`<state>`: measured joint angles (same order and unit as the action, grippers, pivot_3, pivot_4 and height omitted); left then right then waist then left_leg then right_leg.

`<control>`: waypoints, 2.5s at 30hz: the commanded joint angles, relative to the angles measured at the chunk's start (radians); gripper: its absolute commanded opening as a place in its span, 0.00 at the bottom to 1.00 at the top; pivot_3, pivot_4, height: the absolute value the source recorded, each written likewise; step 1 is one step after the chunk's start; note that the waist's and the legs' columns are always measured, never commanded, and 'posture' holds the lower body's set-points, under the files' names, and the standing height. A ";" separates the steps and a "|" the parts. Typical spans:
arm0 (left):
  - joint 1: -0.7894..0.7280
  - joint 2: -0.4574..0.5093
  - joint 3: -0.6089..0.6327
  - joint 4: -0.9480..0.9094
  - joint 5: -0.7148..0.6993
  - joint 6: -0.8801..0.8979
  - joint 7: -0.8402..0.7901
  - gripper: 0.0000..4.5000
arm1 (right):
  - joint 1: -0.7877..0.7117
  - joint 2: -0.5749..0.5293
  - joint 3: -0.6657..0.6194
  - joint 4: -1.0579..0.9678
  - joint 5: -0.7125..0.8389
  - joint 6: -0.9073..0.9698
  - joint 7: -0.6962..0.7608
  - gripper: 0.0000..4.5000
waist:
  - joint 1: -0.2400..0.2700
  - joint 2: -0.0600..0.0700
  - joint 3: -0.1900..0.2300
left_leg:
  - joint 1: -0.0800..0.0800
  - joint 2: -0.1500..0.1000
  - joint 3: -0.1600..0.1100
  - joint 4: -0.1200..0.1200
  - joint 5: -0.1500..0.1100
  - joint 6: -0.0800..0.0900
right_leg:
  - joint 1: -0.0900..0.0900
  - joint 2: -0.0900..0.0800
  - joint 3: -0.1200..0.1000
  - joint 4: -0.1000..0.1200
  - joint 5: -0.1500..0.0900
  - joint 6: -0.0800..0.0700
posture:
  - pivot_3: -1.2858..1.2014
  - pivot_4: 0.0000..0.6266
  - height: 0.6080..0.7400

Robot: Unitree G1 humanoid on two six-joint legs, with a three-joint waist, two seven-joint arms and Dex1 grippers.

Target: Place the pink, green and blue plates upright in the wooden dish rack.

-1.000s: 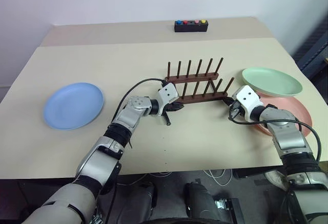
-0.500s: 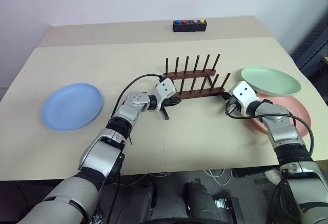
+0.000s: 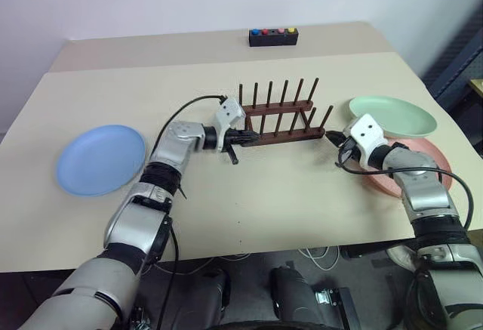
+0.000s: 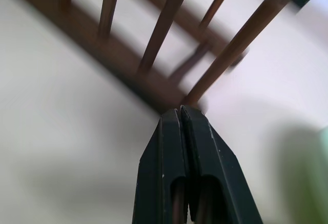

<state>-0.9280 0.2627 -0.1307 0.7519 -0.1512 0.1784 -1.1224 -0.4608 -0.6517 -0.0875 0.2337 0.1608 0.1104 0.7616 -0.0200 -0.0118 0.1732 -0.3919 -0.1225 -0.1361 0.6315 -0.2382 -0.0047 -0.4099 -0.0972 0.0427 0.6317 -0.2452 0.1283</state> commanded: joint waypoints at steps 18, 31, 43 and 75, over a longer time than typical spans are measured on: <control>0.117 0.265 0.127 -0.451 -0.354 0.295 -0.425 0.99 | 0.462 -0.286 -0.366 -0.591 0.282 0.579 0.069 0.99 | 0.012 0.000 0.000 | 0.000 0.000 -0.001 0.000 0.000 0.000 | 0.001 -0.001 0.000 -0.001 0.000 0.000 | 0.52 0.24 1.00; 0.168 0.228 0.103 -0.483 -0.301 0.090 -0.395 0.99 | 0.565 -0.330 -0.322 -0.520 0.192 0.665 0.011 0.99 | 0.013 0.000 0.000 | -0.001 0.002 0.001 0.001 0.000 0.000 | 0.001 -0.001 0.000 -0.003 0.000 -0.001 | 0.52 0.24 1.00; 0.227 0.218 0.100 -0.511 -0.273 -0.022 -0.327 1.00 | 0.503 -0.337 -0.221 -0.395 0.161 0.646 0.051 0.72 | 0.013 0.000 0.000 | -0.001 0.002 0.001 0.001 0.000 0.000 | 0.001 -0.001 0.000 -0.004 0.000 0.000 | 0.52 0.24 1.00; 0.178 0.189 0.100 -0.410 -0.274 -0.080 -0.287 1.00 | 0.218 -0.442 -0.719 -0.594 0.892 1.145 0.248 0.01 | 0.032 -0.002 0.001 | -0.002 0.005 0.002 0.000 -0.001 0.001 | 0.003 0.000 -0.001 -0.009 0.001 -0.003 | 0.52 0.24 1.00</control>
<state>-0.7226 0.4505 -0.0540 0.3464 -0.4224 0.1156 -1.4188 -0.2099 -1.1127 -0.7647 -0.4022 1.0093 1.2744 1.0587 0.0119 -0.0137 0.1743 -0.3943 -0.1158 -0.1342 0.6322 -0.2388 -0.0041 -0.4069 -0.0969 0.0408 0.6207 -0.2435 0.1248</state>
